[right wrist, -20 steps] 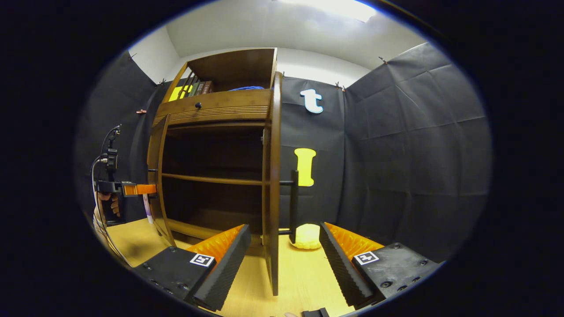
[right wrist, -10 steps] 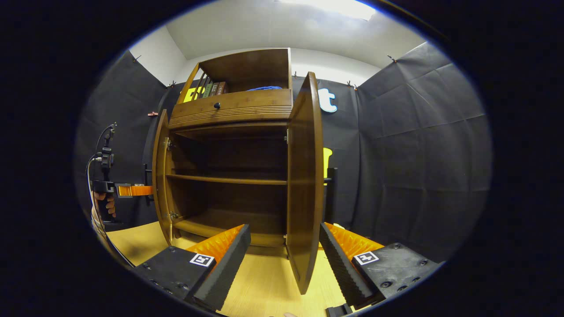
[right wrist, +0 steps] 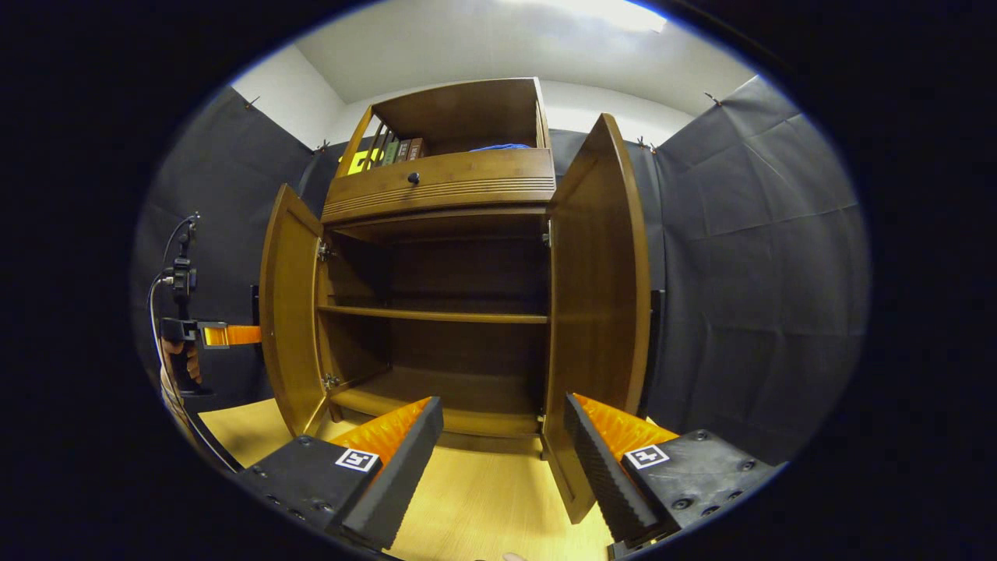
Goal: Open the right door of the double-door shoe cabinet with the right hand, and open the left door with the left hand.
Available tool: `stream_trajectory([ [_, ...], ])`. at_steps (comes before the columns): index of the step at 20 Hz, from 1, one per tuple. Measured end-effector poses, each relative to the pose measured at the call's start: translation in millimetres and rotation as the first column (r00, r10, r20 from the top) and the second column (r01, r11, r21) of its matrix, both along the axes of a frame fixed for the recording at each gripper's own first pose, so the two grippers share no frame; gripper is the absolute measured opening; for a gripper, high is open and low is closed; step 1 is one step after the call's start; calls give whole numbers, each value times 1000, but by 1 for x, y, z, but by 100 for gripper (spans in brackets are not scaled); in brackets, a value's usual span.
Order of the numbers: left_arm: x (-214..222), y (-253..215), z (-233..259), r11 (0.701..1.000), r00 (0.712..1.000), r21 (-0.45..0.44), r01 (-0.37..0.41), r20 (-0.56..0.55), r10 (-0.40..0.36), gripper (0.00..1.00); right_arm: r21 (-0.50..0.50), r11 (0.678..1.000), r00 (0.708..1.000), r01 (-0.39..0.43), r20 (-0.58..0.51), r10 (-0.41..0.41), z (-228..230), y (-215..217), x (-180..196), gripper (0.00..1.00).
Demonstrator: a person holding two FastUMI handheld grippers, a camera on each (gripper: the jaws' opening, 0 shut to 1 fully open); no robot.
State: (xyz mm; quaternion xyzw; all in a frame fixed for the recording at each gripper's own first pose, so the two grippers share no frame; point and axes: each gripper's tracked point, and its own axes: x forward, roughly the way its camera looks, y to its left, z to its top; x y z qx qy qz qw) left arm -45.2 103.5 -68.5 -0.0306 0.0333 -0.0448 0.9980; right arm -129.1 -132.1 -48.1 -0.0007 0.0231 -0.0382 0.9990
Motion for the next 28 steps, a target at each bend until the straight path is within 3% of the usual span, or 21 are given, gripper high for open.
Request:
stream_trajectory([
  [5,-14,24,2,999,999,9,-38,9,38,23,-2,1000,1000,-16,-10,16,-5,11,5,98],
  [9,-21,50,4,993,993,10,-118,23,118,19,15,999,999,-40,2,40,-2,21,12,98],
  [14,-38,98,-1,949,952,83,-305,15,305,7,16,998,998,-58,-15,59,-9,25,16,99],
  [16,-48,92,-5,960,960,21,-278,-8,278,3,22,997,997,-71,-15,72,-9,28,18,99],
  [18,-62,92,-10,960,959,-15,-280,-38,280,6,29,996,996,-89,-18,89,-10,32,21,98],
  [20,-80,71,-7,972,972,-36,-234,-48,232,5,21,995,995,-99,-21,100,-12,32,24,98],
  [23,-108,41,15,983,983,31,-181,13,181,5,4,993,993,-117,-36,117,-17,35,35,99],
  [25,-112,7,20,993,993,33,-113,36,112,3,10,990,988,-142,-58,142,-21,42,45,98],
  [28,-96,-61,25,998,996,-13,68,65,-67,5,21,986,986,-164,-37,165,-14,61,63,99],
])
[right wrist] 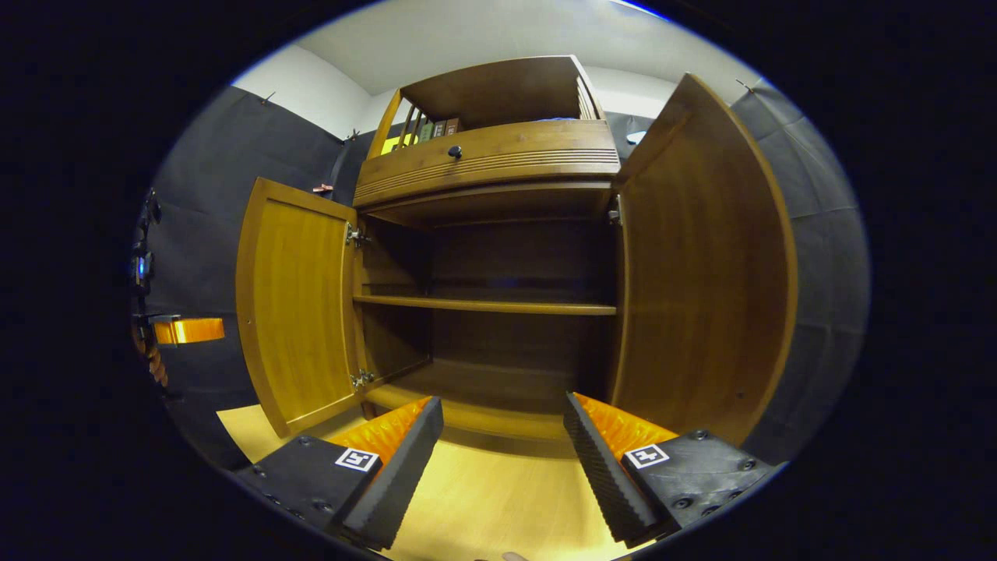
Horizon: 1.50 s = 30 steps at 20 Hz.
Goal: Open the right door of the double-door shoe cabinet with the right hand, and open the left door with the left hand.
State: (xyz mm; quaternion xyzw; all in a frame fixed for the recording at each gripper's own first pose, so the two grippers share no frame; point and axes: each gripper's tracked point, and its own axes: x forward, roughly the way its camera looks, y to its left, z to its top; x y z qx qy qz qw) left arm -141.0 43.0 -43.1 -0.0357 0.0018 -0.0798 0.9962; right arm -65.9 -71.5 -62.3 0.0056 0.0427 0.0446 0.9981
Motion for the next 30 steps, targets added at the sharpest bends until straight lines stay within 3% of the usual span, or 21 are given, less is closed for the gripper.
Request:
stream_trajectory([
  [2,22,-28,1,998,998,14,59,7,-59,5,5,1000,1000,-20,14,20,0,17,8,99],
  [3,31,-33,5,998,998,35,52,14,-53,3,-6,1000,1000,-27,16,27,-2,24,10,99],
  [4,42,-32,9,998,999,60,23,20,-25,10,-26,999,999,-29,16,30,-3,32,12,99],
  [7,72,-33,20,991,994,105,-79,78,71,43,-42,999,999,-25,26,27,-4,46,14,100],
  [10,90,-46,19,986,990,116,-118,93,107,78,20,999,999,-29,15,28,-4,59,16,96],
  [12,97,-50,19,984,988,116,-132,96,121,89,40,999,1000,-25,8,24,-7,56,14,98],
  [16,106,-55,16,979,986,134,-155,91,143,93,58,998,1000,-11,16,10,-2,49,20,98],
  [21,115,-65,7,989,991,81,-127,49,124,93,41,999,999,35,40,-36,7,30,28,98],
  [29,121,-73,-1,992,994,73,-105,20,104,93,38,999,996,0,87,-4,25,33,30,96],
  [30,120,-71,-1,991,994,73,-110,19,109,93,38,999,996,-8,88,4,26,35,30,100],
])
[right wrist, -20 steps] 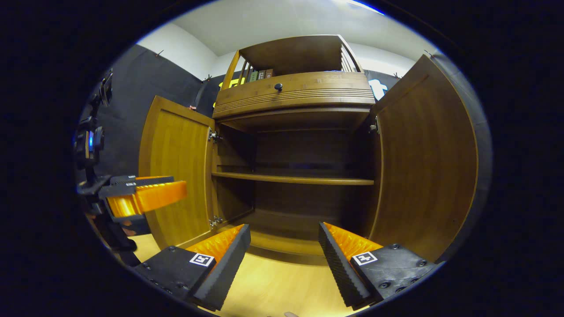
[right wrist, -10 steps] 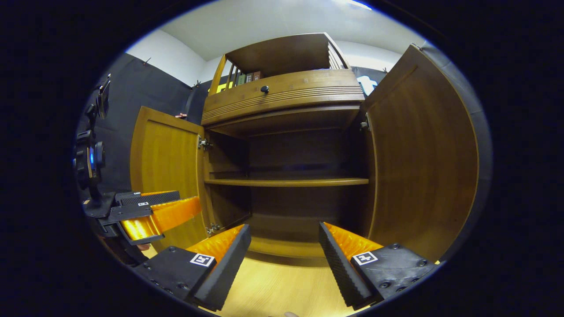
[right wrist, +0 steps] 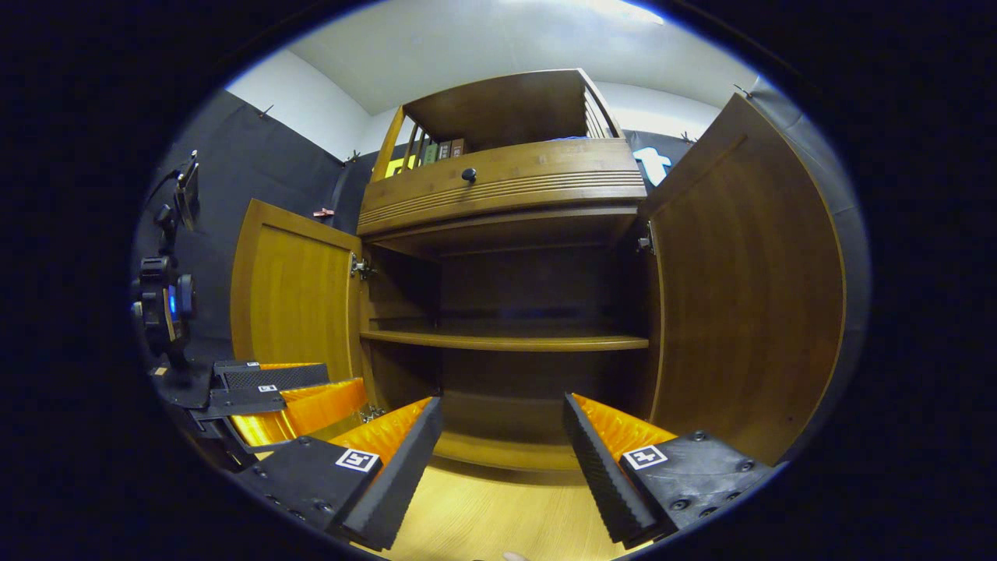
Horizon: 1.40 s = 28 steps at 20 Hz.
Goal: Open the right door of the double-door shoe cabinet with the right hand, and open the left door with the left hand.
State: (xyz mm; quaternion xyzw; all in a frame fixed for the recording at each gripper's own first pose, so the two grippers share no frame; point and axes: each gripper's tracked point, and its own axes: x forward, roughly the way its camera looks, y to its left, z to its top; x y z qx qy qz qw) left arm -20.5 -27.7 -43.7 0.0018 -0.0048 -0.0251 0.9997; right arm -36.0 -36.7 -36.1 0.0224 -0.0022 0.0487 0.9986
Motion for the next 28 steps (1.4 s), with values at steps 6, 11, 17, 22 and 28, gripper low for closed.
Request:
stream_trajectory([
  [6,4,-5,2,1000,1000,7,2,0,-2,93,-7,1000,1000,0,2,0,3,-2,3,100],
  [11,4,-7,3,1000,1000,-4,13,-5,-13,93,0,1000,1000,8,4,-8,5,-6,2,99],
  [17,1,-9,3,1000,1000,-11,21,0,-21,93,-9,1000,1000,16,-3,-16,4,-8,1,100],
  [22,-1,-9,2,1000,1000,-7,27,-2,-27,93,-7,1000,1000,15,-1,-15,5,-7,-1,98],
  [28,-4,-5,5,1000,1000,7,18,6,-18,93,0,1000,1000,5,2,-5,6,-6,-2,98],
])
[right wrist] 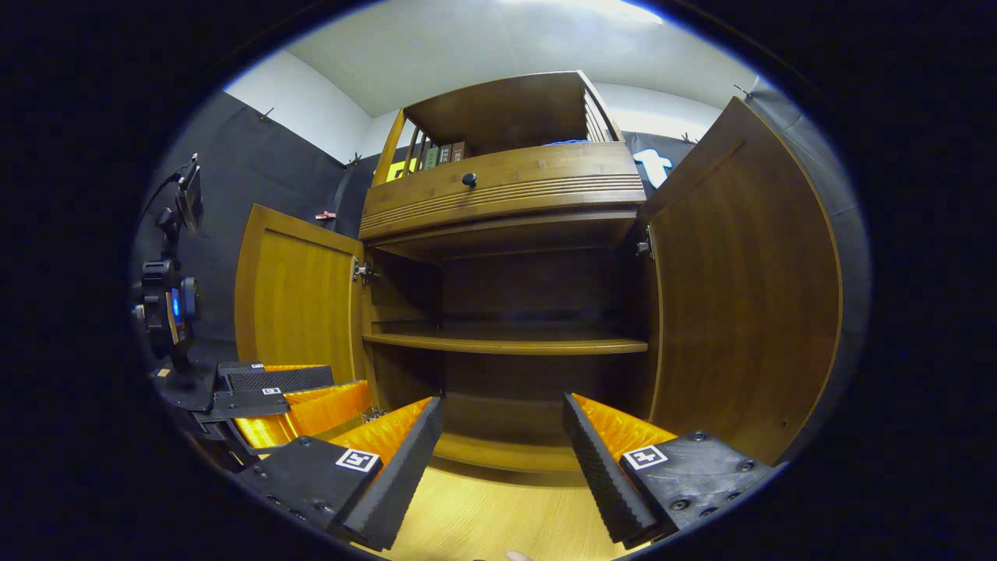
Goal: Open the right door of the double-door shoe cabinet with the right hand, and open the left door with the left hand.
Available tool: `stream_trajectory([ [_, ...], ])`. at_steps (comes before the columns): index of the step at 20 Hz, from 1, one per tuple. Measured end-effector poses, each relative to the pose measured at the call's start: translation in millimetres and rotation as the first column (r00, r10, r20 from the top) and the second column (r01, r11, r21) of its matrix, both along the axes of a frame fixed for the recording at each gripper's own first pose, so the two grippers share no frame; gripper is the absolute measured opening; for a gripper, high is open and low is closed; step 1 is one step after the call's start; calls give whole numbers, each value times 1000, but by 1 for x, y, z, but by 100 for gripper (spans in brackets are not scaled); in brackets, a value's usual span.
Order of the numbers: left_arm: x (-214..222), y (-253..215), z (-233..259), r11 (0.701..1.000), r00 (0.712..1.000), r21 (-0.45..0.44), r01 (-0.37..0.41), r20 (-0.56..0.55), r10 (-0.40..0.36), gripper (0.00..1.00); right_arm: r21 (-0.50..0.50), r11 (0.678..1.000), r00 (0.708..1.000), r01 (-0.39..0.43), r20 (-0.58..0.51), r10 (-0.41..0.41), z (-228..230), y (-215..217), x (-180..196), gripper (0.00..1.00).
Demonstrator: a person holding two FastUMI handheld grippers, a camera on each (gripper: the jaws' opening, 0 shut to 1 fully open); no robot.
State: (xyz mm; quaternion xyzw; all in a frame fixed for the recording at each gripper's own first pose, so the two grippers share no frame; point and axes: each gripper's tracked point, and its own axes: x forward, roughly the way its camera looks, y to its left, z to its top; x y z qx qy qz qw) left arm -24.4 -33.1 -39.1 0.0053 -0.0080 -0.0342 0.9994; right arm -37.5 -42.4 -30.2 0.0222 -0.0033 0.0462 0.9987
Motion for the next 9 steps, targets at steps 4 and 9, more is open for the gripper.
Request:
stream_trajectory([
  [4,-4,3,2,1000,1000,-7,-6,9,6,93,-1,1000,1000,-3,-10,3,-2,1,1,98],
  [9,-7,4,5,1000,1000,-2,-11,15,11,93,-6,1000,1000,-2,-14,2,-4,2,1,100],
])
